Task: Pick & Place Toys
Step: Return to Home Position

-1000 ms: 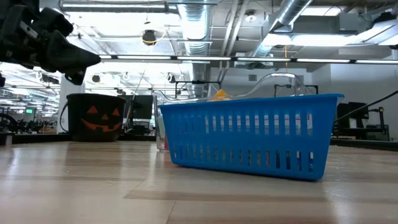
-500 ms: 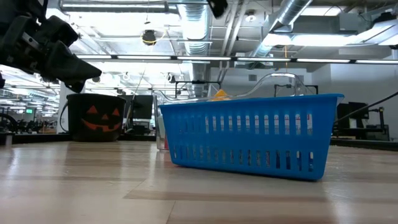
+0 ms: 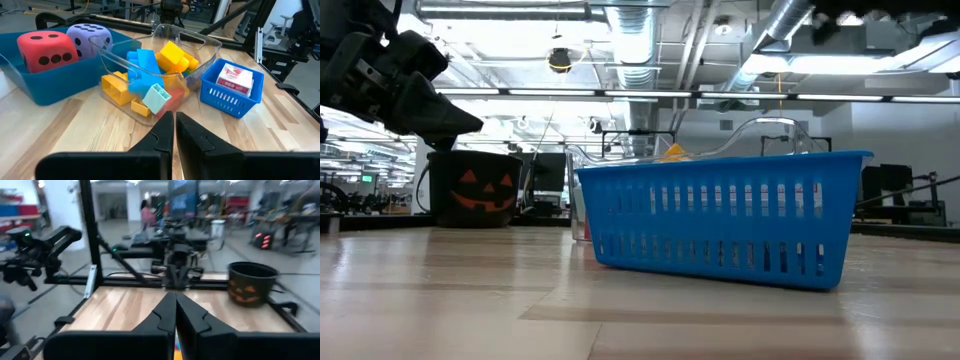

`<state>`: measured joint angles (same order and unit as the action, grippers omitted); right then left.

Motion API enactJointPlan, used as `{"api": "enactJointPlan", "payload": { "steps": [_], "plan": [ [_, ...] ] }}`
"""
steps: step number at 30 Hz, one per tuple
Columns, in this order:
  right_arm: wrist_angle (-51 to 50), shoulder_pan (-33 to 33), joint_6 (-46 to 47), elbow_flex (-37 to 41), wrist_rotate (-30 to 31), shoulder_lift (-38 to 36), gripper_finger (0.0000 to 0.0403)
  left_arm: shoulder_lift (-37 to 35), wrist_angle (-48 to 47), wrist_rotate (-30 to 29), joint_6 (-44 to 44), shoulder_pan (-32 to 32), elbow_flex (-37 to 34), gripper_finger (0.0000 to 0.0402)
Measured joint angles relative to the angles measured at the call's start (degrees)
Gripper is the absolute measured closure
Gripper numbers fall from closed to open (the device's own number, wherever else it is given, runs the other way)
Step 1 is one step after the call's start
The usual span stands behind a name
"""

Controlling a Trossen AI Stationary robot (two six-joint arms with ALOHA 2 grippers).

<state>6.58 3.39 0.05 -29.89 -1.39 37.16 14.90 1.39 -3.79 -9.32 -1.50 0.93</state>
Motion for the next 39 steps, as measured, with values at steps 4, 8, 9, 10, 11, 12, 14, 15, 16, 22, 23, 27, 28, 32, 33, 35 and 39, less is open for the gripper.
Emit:
{"api": "enactJointPlan", "payload": {
  "steps": [4, 8, 9, 10, 11, 12, 14, 15, 16, 22, 23, 27, 28, 32, 33, 35, 39],
  "plan": [
    [-1.33, 0.71, -0.67, 7.72, 1.80, -13.74, 0.0402, 0.19, 0.02, 0.00, 0.00, 0.00, 0.00, 0.0389],
    [-9.47, 0.58, -3.18, 10.87, 2.57, -25.89, 0.0402, 0.17, 0.04, -0.02, 0.00, 0.00, 0.00, 0.0386],
    [-11.91, 0.57, -3.72, 11.37, 3.28, -28.18, 0.0402, 0.17, 0.04, -0.01, 0.00, 0.00, 0.00, 0.0387],
    [-14.95, 0.57, -3.93, 12.00, 3.93, -30.68, 0.0402, 0.17, 0.04, -0.02, 0.00, 0.00, 0.00, 0.0387],
    [-17.20, 0.57, -3.95, 12.46, 4.48, -32.77, 0.0403, 0.17, 0.04, -0.02, 0.00, 0.00, 0.00, 0.0388],
    [-18.24, 0.57, -3.93, 12.75, 4.53, -34.60, 0.0403, 0.17, 0.04, -0.02, 0.00, 0.00, 0.00, 0.0389],
    [-17.61, 0.60, -3.69, 13.78, 4.62, -37.19, 0.0403, 0.17, 0.04, -0.02, 0.00, 0.00, 0.00, 0.0389],
    [-17.02, 0.60, -3.69, 14.06, 4.62, -36.95, 0.0403, 0.18, 0.06, -0.02, 0.00, 0.00, 0.00, 0.0390],
    [-17.73, 0.62, -3.71, 14.25, 4.64, -36.89, 0.0403, 0.22, 0.08, -0.02, 0.00, 0.00, 0.00, 0.0390],
    [-17.36, 0.55, -5.18, 16.41, 5.99, -34.49, 0.0403, 0.23, 0.41, -0.02, 0.00, 0.00, 0.00, 0.0390],
    [-16.42, 0.55, -5.20, 16.54, 5.97, -34.47, 0.0403, 0.22, 0.44, -0.02, 0.00, 0.00, 0.00, 0.0390],
    [-16.39, 0.57, -4.71, 18.09, 5.91, -35.58, 0.0403, 0.22, 1.28, -0.02, 0.00, 0.00, 0.00, 0.0390],
    [-16.50, 0.61, -4.56, 18.68, 5.91, -36.04, 0.0403, 0.22, 1.30, -0.02, 0.00, 0.00, 0.00, 0.0390],
    [-16.48, 0.53, -3.52, 22.12, 5.88, -36.96, 0.0403, 0.26, 1.72, -0.02, 0.00, 0.00, 0.00, 0.0390],
    [-16.22, 0.30, -3.18, 22.86, 5.92, -36.94, 0.0403, 0.26, 1.70, -0.02, 0.00, 0.00, 0.00, 0.0390],
    [-13.88, -0.21, -2.90, 24.76, 5.91, -36.97, 0.0403, 0.26, 1.70, -0.02, 0.00, 0.00, 0.00, 0.0390],
    [-13.60, -1.44, -1.48, 25.70, 5.82, -36.96, 0.0403, 0.26, 1.66, -0.02, 0.00, 0.00, 0.00, 0.0390]
  ]
}}
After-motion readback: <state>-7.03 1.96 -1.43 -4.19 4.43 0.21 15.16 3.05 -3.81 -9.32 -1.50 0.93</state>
